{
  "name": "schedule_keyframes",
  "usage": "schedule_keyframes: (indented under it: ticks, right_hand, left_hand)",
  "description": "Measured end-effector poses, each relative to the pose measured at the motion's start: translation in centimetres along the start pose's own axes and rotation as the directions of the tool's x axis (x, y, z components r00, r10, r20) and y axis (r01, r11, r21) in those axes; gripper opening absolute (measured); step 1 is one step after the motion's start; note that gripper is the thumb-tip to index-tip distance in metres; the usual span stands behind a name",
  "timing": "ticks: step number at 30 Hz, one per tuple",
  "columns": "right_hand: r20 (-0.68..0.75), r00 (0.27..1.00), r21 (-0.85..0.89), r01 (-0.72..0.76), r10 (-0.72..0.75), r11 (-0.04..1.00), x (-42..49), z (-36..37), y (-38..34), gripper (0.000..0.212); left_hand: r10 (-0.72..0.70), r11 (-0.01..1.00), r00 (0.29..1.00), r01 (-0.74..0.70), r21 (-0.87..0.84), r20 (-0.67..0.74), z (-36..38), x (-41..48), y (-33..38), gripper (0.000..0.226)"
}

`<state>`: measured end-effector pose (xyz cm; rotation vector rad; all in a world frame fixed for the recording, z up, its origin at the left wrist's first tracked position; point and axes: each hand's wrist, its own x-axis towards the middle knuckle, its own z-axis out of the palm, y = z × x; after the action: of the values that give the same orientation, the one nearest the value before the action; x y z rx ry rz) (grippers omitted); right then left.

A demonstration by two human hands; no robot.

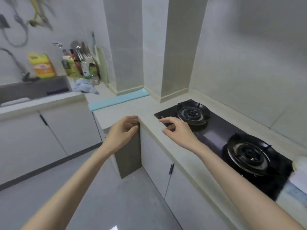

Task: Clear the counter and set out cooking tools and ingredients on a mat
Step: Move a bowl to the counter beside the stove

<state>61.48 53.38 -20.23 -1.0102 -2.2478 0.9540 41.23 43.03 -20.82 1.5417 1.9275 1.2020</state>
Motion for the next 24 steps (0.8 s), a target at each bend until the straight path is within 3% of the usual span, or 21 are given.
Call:
schedule_keyframes:
  ticks: [8, 18, 24]
  right_hand:
    - [0.246, 0.944, 0.046, 0.216, -0.221, 0.975, 7.2, 15.3, -13.3, 0.035]
    - [0.473, 0.733, 0.178, 0.464, -0.489, 0.868, 16.7, 34.5, -27.2, 0.035]
    - [0.534, 0.608, 0.302, 0.512, -0.588, 0.804, 23.3, 44.4, -35.4, 0.034]
  left_hand:
    - [-0.210, 0.974, 0.944, 0.225, 0.032, -0.253, -17.3, -6.6, -9.2, 0.040]
    - [-0.375, 0.895, 0.727, 0.446, -0.020, -0.575, -34.3, -12.0, -19.4, 0.039]
    - [-0.398, 0.846, 0.601, 0.533, -0.023, -0.693, -44.7, -11.5, -24.3, 0.038]
